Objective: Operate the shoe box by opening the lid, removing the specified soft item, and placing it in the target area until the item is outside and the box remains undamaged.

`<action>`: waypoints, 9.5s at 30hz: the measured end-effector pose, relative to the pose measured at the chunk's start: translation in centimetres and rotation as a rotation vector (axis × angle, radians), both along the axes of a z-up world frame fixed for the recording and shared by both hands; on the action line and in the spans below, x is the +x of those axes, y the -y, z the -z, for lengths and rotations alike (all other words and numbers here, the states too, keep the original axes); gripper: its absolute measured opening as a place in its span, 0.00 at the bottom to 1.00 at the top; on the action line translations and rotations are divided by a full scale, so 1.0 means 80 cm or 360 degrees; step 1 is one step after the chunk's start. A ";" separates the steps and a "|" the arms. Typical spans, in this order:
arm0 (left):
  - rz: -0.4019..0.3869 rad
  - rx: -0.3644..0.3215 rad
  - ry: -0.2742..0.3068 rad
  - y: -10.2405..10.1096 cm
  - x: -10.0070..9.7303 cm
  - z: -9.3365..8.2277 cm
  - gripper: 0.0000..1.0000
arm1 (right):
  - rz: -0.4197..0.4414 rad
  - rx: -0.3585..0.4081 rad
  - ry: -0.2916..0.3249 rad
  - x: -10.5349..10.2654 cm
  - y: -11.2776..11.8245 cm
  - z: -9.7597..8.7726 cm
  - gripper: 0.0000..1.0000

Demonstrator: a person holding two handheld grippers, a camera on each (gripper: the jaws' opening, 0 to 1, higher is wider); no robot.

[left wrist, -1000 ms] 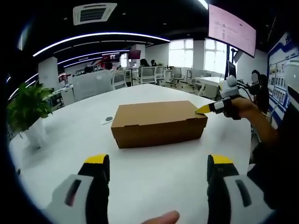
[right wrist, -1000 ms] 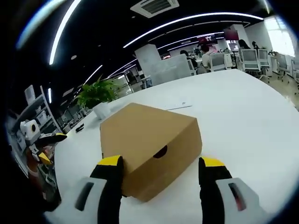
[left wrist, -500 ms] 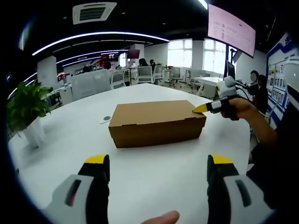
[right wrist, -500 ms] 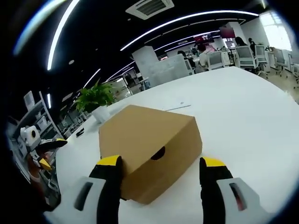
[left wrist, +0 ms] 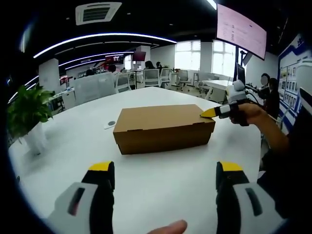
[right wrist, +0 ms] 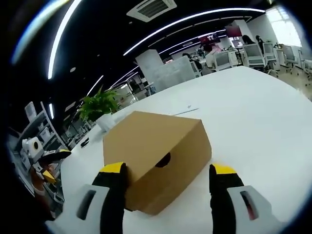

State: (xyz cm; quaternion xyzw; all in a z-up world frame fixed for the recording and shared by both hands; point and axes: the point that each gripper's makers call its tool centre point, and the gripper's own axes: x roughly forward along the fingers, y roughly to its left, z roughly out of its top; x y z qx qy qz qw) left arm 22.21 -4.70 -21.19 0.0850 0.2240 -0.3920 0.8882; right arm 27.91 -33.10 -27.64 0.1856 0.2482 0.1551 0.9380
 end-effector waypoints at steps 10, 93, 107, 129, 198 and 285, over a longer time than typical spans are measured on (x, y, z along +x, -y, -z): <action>0.0001 0.0018 0.0002 0.002 -0.001 0.001 0.88 | 0.0001 0.0041 -0.0020 -0.001 -0.001 0.002 0.71; 0.0007 0.0023 -0.0065 0.006 -0.003 0.015 0.83 | 0.0124 0.0685 -0.0204 0.004 -0.005 -0.007 0.33; 0.0058 -0.0047 -0.0057 0.008 0.002 -0.002 0.81 | 0.0123 0.0682 -0.0214 0.005 0.001 -0.006 0.33; 0.0219 -0.0166 -0.0095 -0.006 0.075 -0.048 0.74 | 0.0101 0.0675 -0.0214 0.005 -0.001 -0.007 0.33; 0.0485 -0.0185 -0.0727 0.029 0.268 0.035 0.64 | 0.0014 0.0655 -0.0214 0.000 -0.008 -0.006 0.33; 0.0479 -0.0715 -0.1621 0.093 0.271 0.078 0.30 | -0.0025 0.0672 -0.0232 0.001 -0.005 -0.006 0.33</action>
